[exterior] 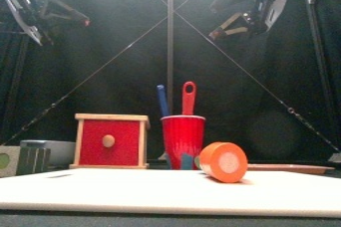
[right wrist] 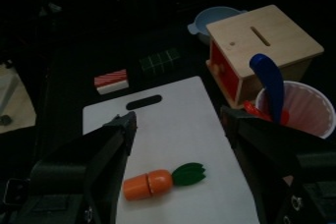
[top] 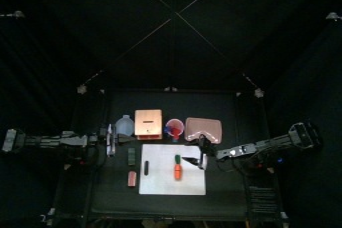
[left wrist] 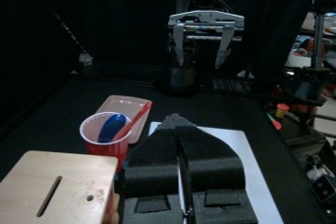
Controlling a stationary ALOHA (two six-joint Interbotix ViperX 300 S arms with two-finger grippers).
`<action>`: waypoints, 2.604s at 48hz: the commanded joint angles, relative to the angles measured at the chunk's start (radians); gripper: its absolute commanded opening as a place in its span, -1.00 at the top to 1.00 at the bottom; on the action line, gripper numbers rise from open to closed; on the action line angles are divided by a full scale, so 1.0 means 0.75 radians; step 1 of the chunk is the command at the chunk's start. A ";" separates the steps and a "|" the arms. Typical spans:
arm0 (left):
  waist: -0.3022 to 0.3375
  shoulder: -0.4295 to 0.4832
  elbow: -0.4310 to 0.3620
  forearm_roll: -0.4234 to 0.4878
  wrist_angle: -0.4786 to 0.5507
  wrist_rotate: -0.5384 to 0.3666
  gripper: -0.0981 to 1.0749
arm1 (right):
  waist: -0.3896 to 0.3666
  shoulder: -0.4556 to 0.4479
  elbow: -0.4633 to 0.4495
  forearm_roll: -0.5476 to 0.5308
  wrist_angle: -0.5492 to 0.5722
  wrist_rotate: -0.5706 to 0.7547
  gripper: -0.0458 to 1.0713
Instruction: Cut carrot
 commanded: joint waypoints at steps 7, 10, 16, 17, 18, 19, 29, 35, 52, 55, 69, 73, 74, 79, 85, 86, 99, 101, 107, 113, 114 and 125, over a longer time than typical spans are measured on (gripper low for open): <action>0.002 0.010 -0.037 0.004 -0.004 0.000 0.68 | -0.004 -0.025 -0.008 0.010 0.002 0.000 -0.84; 0.002 0.010 -0.041 0.006 -0.006 0.000 0.68 | -0.004 -0.020 -0.008 0.006 0.002 0.000 -0.84; 0.004 0.010 -0.047 0.004 -0.004 0.002 0.68 | -0.020 0.004 -0.018 0.014 0.002 0.004 -0.84; 0.002 0.008 -0.049 0.004 -0.004 0.002 0.68 | -0.027 0.010 -0.022 0.020 0.002 0.002 -0.84; 0.004 0.008 -0.047 0.004 -0.004 0.004 0.68 | -0.033 0.016 -0.025 0.025 0.002 0.002 -0.84; 0.004 0.008 -0.047 0.004 -0.004 0.004 0.68 | -0.041 0.025 -0.027 0.033 0.002 0.000 -0.84; 0.002 0.008 -0.045 0.004 -0.004 0.004 0.68 | -0.131 0.115 -0.100 0.164 -0.006 -0.043 -0.84; 0.002 0.008 -0.041 0.004 -0.004 0.004 0.68 | -0.166 0.145 -0.149 0.264 0.002 -0.141 -0.84; 0.004 0.010 -0.041 0.004 -0.004 0.004 0.68 | -0.188 0.350 -0.507 1.262 0.689 -1.426 -0.84; 0.004 0.008 -0.041 0.004 -0.004 0.004 0.68 | -0.217 0.417 -0.579 1.440 0.697 -1.614 -0.84; 0.000 0.010 -0.022 0.004 -0.004 0.000 0.68 | -0.264 0.620 -0.828 1.266 0.978 -1.790 -0.84; 0.000 0.010 -0.012 0.004 -0.004 0.002 0.68 | -0.266 0.669 -0.873 1.264 0.992 -1.800 -0.84; 0.002 0.008 -0.008 0.004 -0.004 0.004 0.68 | -0.266 0.681 -0.882 1.266 0.992 -1.802 -0.84; 0.002 0.008 0.000 0.004 -0.004 0.004 0.68 | -0.272 0.740 -0.916 1.270 0.990 -1.810 -0.84; 0.006 0.010 0.008 0.008 -0.004 0.006 0.68 | -0.292 0.808 -0.943 1.266 0.990 -1.808 -0.82; 0.006 0.010 0.010 0.010 -0.006 0.006 0.68 | -0.295 0.814 -0.947 1.266 0.988 -1.808 -0.81; 0.006 0.010 0.022 0.035 -0.004 0.002 0.68 | -0.329 0.851 -0.982 1.258 0.998 -1.796 -0.25; 0.004 0.008 0.025 0.035 -0.006 0.002 0.68 | -0.335 0.851 -0.980 1.252 1.010 -1.796 -0.16; 0.002 0.008 0.029 0.033 -0.006 0.000 0.68 | -0.342 0.851 -0.978 1.256 1.053 -1.806 -0.07; 0.004 0.010 0.031 0.033 -0.004 0.000 0.68 | -0.340 0.857 -0.972 1.250 1.074 -1.804 -0.08; 0.004 0.010 0.031 0.035 -0.004 0.002 0.68 | -0.340 0.857 -0.972 1.250 1.074 -1.806 -0.07; 0.008 0.008 0.029 0.035 -0.004 0.002 0.68 | -0.342 0.843 -0.990 1.235 1.088 -1.810 0.11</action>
